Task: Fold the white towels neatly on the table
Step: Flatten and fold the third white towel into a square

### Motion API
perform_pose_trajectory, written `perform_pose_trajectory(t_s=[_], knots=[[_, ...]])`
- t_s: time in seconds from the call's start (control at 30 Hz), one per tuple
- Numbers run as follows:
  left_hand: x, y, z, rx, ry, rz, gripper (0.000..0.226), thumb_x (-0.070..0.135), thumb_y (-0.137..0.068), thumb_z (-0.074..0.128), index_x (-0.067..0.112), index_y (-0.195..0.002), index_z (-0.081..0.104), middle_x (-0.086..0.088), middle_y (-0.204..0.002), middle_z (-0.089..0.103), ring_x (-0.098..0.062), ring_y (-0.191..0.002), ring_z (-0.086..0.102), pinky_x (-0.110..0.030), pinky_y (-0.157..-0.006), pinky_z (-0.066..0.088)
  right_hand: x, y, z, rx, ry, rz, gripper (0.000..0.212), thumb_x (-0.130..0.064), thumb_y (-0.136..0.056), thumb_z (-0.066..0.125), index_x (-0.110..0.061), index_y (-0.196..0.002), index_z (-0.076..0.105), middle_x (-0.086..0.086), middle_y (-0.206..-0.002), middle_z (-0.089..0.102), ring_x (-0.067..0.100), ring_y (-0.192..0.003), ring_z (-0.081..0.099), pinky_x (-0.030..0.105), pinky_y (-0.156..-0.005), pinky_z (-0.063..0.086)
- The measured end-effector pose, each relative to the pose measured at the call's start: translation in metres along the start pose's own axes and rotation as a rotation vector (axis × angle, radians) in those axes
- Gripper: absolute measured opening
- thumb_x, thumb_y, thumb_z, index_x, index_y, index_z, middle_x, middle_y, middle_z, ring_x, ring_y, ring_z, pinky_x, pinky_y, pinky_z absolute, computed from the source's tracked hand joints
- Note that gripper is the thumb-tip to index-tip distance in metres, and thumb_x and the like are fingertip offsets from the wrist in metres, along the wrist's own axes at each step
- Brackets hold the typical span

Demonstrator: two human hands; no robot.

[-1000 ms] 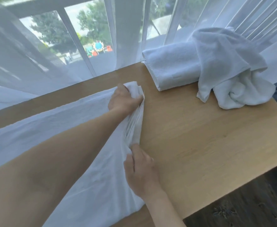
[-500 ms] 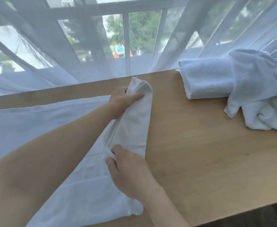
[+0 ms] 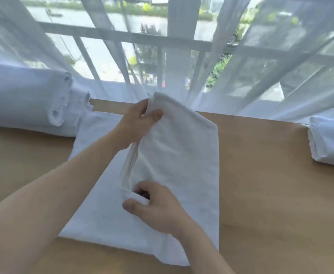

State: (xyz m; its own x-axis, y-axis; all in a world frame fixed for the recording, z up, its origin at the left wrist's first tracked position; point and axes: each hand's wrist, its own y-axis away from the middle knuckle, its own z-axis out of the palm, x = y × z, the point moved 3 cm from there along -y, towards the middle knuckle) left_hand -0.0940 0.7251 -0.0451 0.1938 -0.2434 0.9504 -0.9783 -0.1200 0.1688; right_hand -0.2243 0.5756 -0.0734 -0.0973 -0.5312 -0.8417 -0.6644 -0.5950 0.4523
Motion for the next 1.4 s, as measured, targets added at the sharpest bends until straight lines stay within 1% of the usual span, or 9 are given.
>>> perform_pose_trajectory(t_s=[0.27, 0.4, 0.53, 0.7, 0.8, 0.9, 1.0, 1.23, 1.4], knots=[[-0.040, 0.008, -0.162, 0.098, -0.067, 0.018, 0.011, 0.044, -0.088, 0.066, 0.040, -0.098, 0.070, 0.012, -0.097, 0.075, -0.009, -0.091, 0.072, -0.023, -0.077, 0.056, -0.089, -0.081, 0.114, -0.066, -0.058, 0.025, 0.035, -0.059, -0.076, 0.065, -0.026, -0.082, 0.056, -0.017, -0.069, 0.054, 0.006, -0.064, 0.052, 0.026, -0.060, 0.041], [-0.092, -0.004, -0.195, 0.153, -0.377, -0.055, 0.040, 0.046, -0.085, 0.060, 0.011, -0.103, 0.066, -0.009, -0.103, 0.072, -0.027, -0.093, 0.064, -0.037, -0.091, 0.046, -0.090, -0.120, 0.167, -0.007, 0.049, 0.094, 0.029, -0.049, -0.085, 0.061, -0.023, -0.083, 0.048, -0.008, -0.076, 0.052, 0.014, -0.070, 0.052, 0.030, -0.059, 0.041], [-0.134, 0.009, -0.193, 0.114, -0.409, -0.023, 0.037, 0.016, -0.097, 0.060, 0.013, -0.133, 0.052, -0.008, -0.128, 0.064, -0.021, -0.112, 0.060, -0.014, -0.097, 0.030, -0.073, -0.132, 0.208, 0.115, 0.217, 0.165, 0.029, -0.051, -0.092, 0.052, -0.022, -0.093, 0.049, -0.004, -0.082, 0.060, 0.022, -0.080, 0.060, 0.037, -0.070, 0.046], [-0.159, 0.062, -0.183, 0.246, -0.458, 0.151, 0.049, 0.006, -0.090, 0.069, -0.001, -0.135, 0.049, -0.016, -0.137, 0.054, -0.030, -0.127, 0.049, -0.043, -0.109, 0.038, -0.065, -0.121, 0.206, 0.062, -0.114, 0.165, 0.032, -0.062, -0.087, 0.049, -0.032, -0.088, 0.061, -0.010, -0.078, 0.069, 0.007, -0.074, 0.065, 0.029, -0.069, 0.051], [-0.174, 0.100, -0.181, 0.256, -0.419, 0.073, 0.044, 0.014, -0.089, 0.073, 0.003, -0.128, 0.056, -0.008, -0.125, 0.055, -0.024, -0.115, 0.052, -0.036, -0.102, 0.042, -0.054, -0.110, 0.168, 0.293, -0.145, 0.099, 0.019, -0.036, -0.095, 0.057, -0.025, -0.082, 0.065, -0.006, -0.072, 0.070, 0.009, -0.065, 0.065, 0.033, -0.065, 0.053], [-0.188, 0.123, -0.185, 0.300, -0.360, -0.112, 0.044, 0.031, -0.088, 0.074, 0.020, -0.126, 0.056, 0.006, -0.117, 0.052, -0.005, -0.096, 0.049, -0.021, -0.085, 0.041, -0.035, -0.093, 0.127, 0.608, 0.071, 0.040, 0.015, -0.021, -0.095, 0.059, -0.028, -0.081, 0.061, -0.009, -0.069, 0.063, 0.006, -0.068, 0.059, 0.020, -0.063, 0.045], [-0.191, 0.129, -0.185, 0.305, -0.257, -0.235, 0.038, 0.044, -0.086, 0.074, 0.033, -0.116, 0.054, 0.015, -0.104, 0.058, -0.001, -0.086, 0.056, -0.023, -0.073, 0.046, -0.016, -0.080, 0.106, 0.784, 0.343, 0.025, 0.008, -0.015, -0.091, 0.063, -0.022, -0.096, 0.064, -0.011, -0.084, 0.060, 0.009, -0.082, 0.056, 0.026, -0.084, 0.043], [-0.181, 0.121, -0.195, 0.266, -0.349, -0.240, 0.026, 0.050, -0.090, 0.068, 0.029, -0.078, 0.058, 0.012, -0.072, 0.061, -0.002, -0.062, 0.056, -0.016, -0.050, 0.035, 0.005, -0.067, 0.128, 0.731, 0.672, 0.010, 0.035, -0.033, -0.089, 0.060, -0.020, -0.122, 0.062, 0.000, -0.117, 0.057, 0.022, -0.111, 0.048, 0.033, -0.096, 0.028], [-0.192, 0.133, -0.196, 0.308, -0.185, -0.431, 0.032, 0.056, -0.090, 0.065, 0.025, -0.084, 0.060, 0.009, -0.078, 0.065, -0.002, -0.063, 0.060, -0.019, -0.051, 0.039, 0.030, -0.043, 0.127, 0.591, 0.832, 0.080, 0.059, -0.046, -0.098, 0.038, -0.022, -0.152, 0.037, 0.003, -0.156, 0.036, 0.022, -0.146, 0.025, 0.048, -0.120, 0.017]])
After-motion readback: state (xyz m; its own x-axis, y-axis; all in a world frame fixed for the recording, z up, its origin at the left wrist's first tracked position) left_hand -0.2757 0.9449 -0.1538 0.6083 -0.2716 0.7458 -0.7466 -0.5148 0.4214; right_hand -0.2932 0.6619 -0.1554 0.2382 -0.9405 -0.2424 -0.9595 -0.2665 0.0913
